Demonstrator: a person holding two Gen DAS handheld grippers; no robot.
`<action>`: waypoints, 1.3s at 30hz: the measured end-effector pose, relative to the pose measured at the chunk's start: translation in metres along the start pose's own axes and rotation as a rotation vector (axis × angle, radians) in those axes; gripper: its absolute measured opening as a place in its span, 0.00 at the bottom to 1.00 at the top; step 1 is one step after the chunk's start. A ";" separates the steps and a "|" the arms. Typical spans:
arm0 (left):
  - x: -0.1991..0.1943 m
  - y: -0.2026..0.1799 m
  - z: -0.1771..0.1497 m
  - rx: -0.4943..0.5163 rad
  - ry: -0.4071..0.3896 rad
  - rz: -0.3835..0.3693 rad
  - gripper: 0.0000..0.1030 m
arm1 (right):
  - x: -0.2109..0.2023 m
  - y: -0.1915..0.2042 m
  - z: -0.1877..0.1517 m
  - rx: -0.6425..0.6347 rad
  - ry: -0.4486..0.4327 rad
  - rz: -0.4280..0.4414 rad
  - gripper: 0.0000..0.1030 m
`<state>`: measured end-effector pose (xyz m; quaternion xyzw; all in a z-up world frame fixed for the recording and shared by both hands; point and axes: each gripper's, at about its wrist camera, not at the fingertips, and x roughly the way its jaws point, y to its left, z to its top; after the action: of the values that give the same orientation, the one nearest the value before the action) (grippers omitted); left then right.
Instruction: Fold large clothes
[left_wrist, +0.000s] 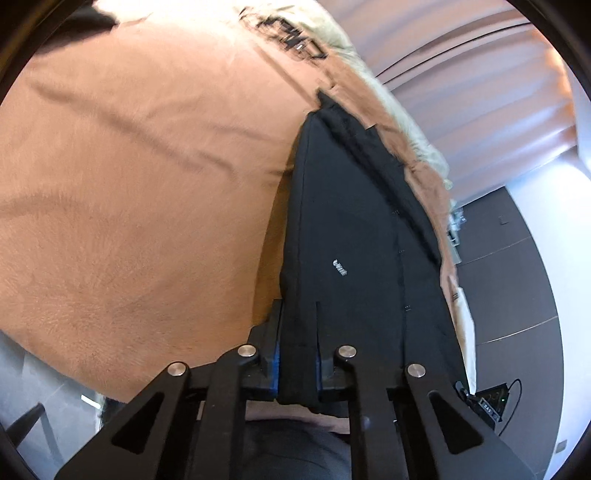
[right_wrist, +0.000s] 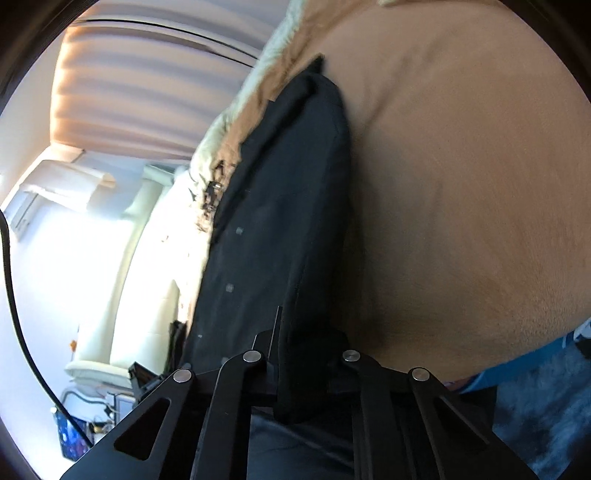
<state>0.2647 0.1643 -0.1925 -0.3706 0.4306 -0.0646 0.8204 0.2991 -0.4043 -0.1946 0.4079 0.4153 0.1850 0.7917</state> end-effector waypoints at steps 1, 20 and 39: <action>-0.008 -0.008 0.001 0.018 -0.015 -0.009 0.13 | -0.005 0.005 0.000 -0.012 -0.010 0.007 0.11; -0.173 -0.098 0.002 0.130 -0.315 -0.250 0.13 | -0.119 0.137 -0.014 -0.234 -0.170 0.205 0.10; -0.238 -0.119 -0.008 0.170 -0.490 -0.312 0.13 | -0.169 0.201 -0.015 -0.316 -0.271 0.213 0.10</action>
<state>0.1359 0.1757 0.0398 -0.3670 0.1507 -0.1344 0.9081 0.1969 -0.3833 0.0465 0.3416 0.2254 0.2739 0.8703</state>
